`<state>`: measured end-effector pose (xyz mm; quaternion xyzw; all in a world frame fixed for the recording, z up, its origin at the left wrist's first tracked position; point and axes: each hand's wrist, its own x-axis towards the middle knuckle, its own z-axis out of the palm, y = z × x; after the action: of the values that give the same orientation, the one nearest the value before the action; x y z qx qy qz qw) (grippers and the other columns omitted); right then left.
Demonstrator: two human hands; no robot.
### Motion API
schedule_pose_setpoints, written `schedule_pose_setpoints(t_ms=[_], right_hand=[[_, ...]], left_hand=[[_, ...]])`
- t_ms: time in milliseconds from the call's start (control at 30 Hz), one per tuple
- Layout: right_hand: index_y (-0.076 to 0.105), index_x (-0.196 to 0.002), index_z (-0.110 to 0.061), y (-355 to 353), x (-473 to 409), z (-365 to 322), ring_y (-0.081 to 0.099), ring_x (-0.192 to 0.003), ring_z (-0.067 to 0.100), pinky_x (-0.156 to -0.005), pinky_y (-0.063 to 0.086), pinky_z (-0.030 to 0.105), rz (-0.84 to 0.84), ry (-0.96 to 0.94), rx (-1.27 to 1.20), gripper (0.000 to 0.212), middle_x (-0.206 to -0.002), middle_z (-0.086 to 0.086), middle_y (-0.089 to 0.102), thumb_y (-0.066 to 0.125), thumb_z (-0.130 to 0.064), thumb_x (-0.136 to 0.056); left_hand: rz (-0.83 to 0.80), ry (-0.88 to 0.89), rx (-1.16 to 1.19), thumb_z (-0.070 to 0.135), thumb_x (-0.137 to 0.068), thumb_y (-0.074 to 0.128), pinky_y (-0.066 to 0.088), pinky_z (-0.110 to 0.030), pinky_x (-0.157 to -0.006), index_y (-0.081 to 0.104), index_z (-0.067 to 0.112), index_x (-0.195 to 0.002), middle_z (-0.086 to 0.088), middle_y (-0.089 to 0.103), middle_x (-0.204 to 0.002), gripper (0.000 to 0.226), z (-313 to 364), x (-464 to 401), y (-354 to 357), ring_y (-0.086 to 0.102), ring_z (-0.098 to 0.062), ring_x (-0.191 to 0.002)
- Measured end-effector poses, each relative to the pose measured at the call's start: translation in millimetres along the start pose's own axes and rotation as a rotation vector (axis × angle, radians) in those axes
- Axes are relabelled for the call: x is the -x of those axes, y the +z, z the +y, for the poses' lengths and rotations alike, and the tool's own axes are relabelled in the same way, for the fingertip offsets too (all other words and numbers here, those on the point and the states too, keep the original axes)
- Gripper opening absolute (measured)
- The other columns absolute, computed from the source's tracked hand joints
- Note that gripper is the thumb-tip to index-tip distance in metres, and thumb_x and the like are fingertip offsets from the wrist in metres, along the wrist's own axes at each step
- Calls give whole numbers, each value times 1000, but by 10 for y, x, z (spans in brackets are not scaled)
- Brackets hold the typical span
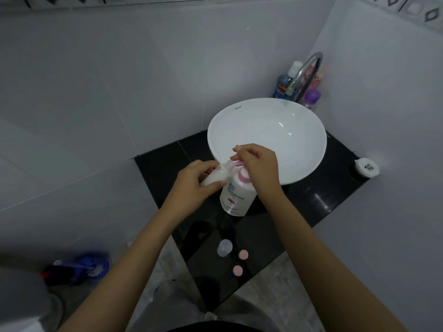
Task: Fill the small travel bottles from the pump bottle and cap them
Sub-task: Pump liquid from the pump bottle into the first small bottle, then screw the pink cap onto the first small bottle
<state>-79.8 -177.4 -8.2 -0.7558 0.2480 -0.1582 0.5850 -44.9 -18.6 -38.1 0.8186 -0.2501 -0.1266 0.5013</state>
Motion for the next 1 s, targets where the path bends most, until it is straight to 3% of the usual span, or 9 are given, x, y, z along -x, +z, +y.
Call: schedule_pose_setpoints(t_ms=[167, 367, 567, 667, 800, 933, 1000], right_hand=[[72, -97, -4, -14, 11, -12, 69, -74, 13, -75, 50, 20, 22, 2, 9, 21, -84, 6, 73, 61, -21, -88], [73, -92, -4, -3, 48, 12, 68, -78, 14, -74, 48, 17, 21, 18, -14, 25, -78, 4, 72, 58, -24, -91], [72, -90, -4, 2, 55, 12, 68, -77, 16, -59, 48, 8, 36, 12, -27, 24, -73, -1, 70, 58, -23, -91], [72, -91, -4, 17, 70, -1, 65, -70, 8, -56, 47, 5, 39, 18, -34, 25, -72, -4, 69, 57, -25, -92], [71, -96, -6, 9, 95, -19, 68, -78, 10, -73, 52, 16, 81, -2, 13, 31, -86, 0, 72, 57, -33, -92], [71, -95, -7, -92, 145, -10, 66, -90, 16, -82, 51, 23, 198, 7, -34, 28, -93, 6, 72, 59, -32, -91], [72, -92, -7, -157, 217, 21, 65, -87, 9, -81, 50, 19, 248, 5, -54, 25, -89, 3, 72, 59, -29, -91]], left_hand=[[-12, 7, 3, 26, -81, 69, 46, -15, -77, 59, 28, -120, 18, 53, -100, 40, 4, 23, 2, 56, 0, -92], [-36, 2, 50, 24, -83, 68, 49, -20, -82, 59, 28, -121, 12, 57, -104, 39, 17, 41, 22, 58, -6, -96], [-35, 9, 111, 21, -83, 67, 45, -2, -71, 52, 47, -105, 23, 54, -100, 37, 67, 96, -13, 54, 16, -91], [0, -4, 198, 19, -84, 66, 47, -3, -73, 56, 38, -115, 20, 57, -105, 37, 109, 95, -79, 55, 15, -93], [21, 22, 175, 18, -83, 67, 47, -7, -75, 57, 24, -125, 13, 58, -112, 43, 151, 64, -161, 57, 0, -100], [-23, 13, 191, 17, -82, 68, 46, -13, -80, 58, 25, -121, 7, 59, -117, 41, 91, 89, -181, 58, -7, -105], [-70, -6, 202, 17, -82, 68, 47, -15, -80, 57, 27, -119, 5, 60, -118, 40, 37, 136, -165, 58, -7, -105]])
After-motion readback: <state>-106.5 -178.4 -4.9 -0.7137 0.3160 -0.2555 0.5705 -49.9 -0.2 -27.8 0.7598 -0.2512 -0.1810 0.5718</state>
